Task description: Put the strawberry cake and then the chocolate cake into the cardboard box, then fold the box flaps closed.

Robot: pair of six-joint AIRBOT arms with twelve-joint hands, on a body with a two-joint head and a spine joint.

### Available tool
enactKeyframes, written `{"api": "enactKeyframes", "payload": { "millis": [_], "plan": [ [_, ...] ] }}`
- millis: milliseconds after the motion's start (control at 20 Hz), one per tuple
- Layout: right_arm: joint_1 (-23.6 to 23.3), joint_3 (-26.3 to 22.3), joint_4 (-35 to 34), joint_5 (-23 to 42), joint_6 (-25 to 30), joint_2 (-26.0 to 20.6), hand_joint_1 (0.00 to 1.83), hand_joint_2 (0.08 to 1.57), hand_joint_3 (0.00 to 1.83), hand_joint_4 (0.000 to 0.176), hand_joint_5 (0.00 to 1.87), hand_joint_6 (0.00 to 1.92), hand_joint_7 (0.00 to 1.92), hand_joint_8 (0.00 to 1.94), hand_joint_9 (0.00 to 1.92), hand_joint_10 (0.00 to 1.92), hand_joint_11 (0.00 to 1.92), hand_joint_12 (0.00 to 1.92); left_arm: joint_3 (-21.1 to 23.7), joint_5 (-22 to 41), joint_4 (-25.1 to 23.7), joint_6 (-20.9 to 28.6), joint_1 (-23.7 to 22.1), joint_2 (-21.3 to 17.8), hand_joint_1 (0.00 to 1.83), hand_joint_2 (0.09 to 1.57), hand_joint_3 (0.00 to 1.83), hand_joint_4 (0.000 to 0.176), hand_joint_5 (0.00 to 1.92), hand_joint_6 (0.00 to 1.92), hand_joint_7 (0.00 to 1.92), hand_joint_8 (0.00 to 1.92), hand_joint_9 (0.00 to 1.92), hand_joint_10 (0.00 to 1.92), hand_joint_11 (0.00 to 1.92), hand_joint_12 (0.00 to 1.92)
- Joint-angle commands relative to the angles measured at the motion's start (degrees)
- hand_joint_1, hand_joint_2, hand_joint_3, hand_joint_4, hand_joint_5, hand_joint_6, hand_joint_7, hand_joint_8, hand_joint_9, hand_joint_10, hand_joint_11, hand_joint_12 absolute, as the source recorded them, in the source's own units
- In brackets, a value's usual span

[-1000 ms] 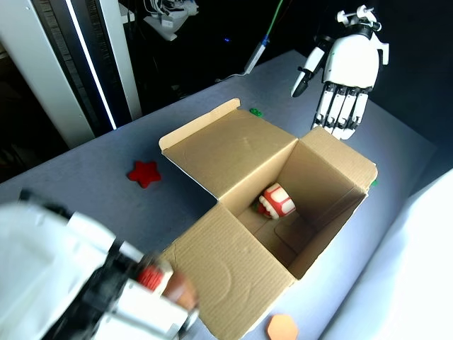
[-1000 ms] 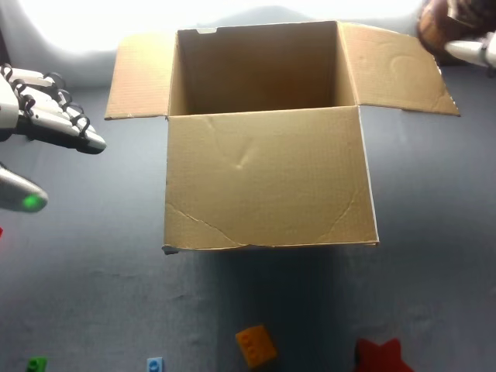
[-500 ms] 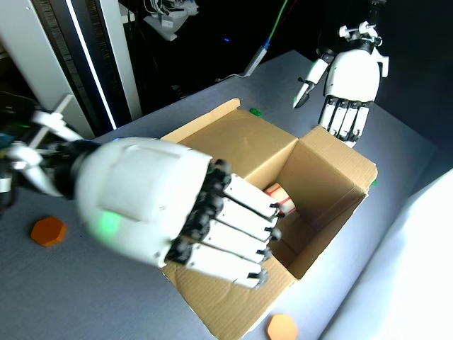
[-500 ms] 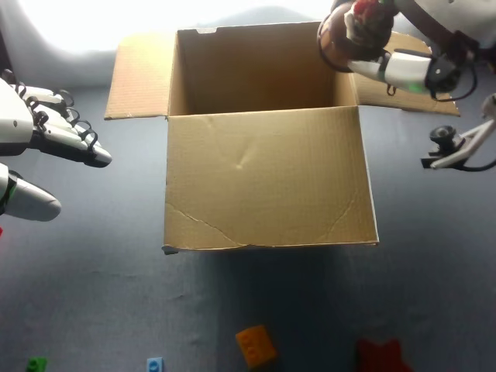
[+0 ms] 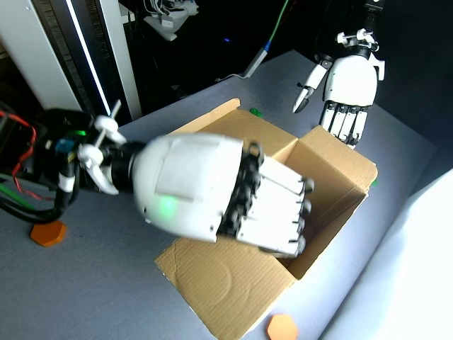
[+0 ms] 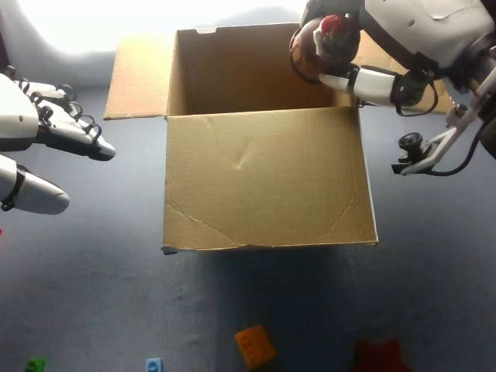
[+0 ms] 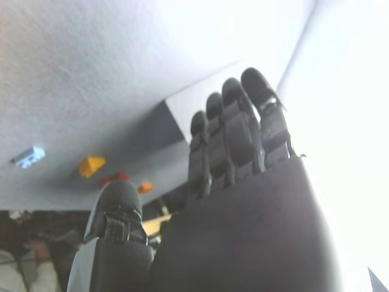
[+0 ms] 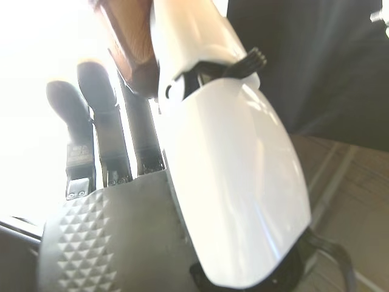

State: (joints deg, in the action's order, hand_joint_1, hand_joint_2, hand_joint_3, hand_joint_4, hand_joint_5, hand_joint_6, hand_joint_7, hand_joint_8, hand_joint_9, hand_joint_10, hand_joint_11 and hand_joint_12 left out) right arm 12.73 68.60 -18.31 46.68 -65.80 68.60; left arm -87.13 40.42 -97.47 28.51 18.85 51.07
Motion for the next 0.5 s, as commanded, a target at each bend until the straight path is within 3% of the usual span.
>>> {"api": "enactKeyframes", "payload": {
  "millis": [0, 200, 350, 400, 450],
  "plan": [
    [-0.3, 0.3, 1.76, 7.03, 0.71, 0.0, 1.19, 1.22, 0.0, 0.0, 0.86, 1.08, 0.72, 1.58, 0.47, 1.75, 0.3, 1.92, -0.17, -0.37, 3.36, -0.15, -0.25, -0.28, 0.02, 1.3, 0.0, 0.0, 0.27, 0.01, 0.29, 0.0, 0.29, 0.01, 0.0, 0.85],
    [0.42, 1.63, 2.67, 7.69, 1.18, 2.12, 1.21, 1.2, 0.0, 0.0, 0.88, 1.01, 0.78, 1.53, 0.52, 1.71, 0.34, 1.92, -0.27, -0.68, 3.77, -0.44, -0.26, -0.21, 0.05, 1.3, 0.0, 0.0, 0.27, 0.0, 0.29, 0.0, 0.29, 0.0, 0.0, 0.85],
    [0.89, 1.84, 2.68, 7.61, 1.25, 2.83, 1.19, 1.22, 0.0, 0.0, 0.83, 1.09, 0.78, 1.51, 0.5, 1.7, 0.3, 1.92, -0.29, -1.02, 4.89, -0.97, -0.3, -0.18, 0.02, 1.31, 0.0, 0.0, 0.26, 0.0, 0.28, 0.0, 0.28, 0.0, 0.0, 0.85],
    [1.01, 1.82, 2.68, 7.61, 1.25, 2.92, 1.15, 1.25, 0.01, 0.0, 0.67, 1.35, 0.78, 1.43, 0.5, 1.63, 0.31, 1.92, -0.31, -1.06, 5.52, -1.27, -0.45, -0.18, 0.01, 1.31, 0.0, 0.0, 0.26, 0.0, 0.29, 0.0, 0.29, 0.0, 0.0, 0.87],
    [1.1, 1.82, 2.68, 7.57, 1.26, 2.93, 1.04, 1.18, 0.0, 0.0, 0.31, 0.89, 0.47, 0.88, 0.38, 1.46, 0.19, 1.92, -0.31, -1.19, 6.26, -1.69, -0.63, -0.18, 0.02, 1.31, 0.0, 0.0, 0.26, 0.0, 0.28, 0.0, 0.28, 0.0, 0.0, 0.85]
  ]
}}
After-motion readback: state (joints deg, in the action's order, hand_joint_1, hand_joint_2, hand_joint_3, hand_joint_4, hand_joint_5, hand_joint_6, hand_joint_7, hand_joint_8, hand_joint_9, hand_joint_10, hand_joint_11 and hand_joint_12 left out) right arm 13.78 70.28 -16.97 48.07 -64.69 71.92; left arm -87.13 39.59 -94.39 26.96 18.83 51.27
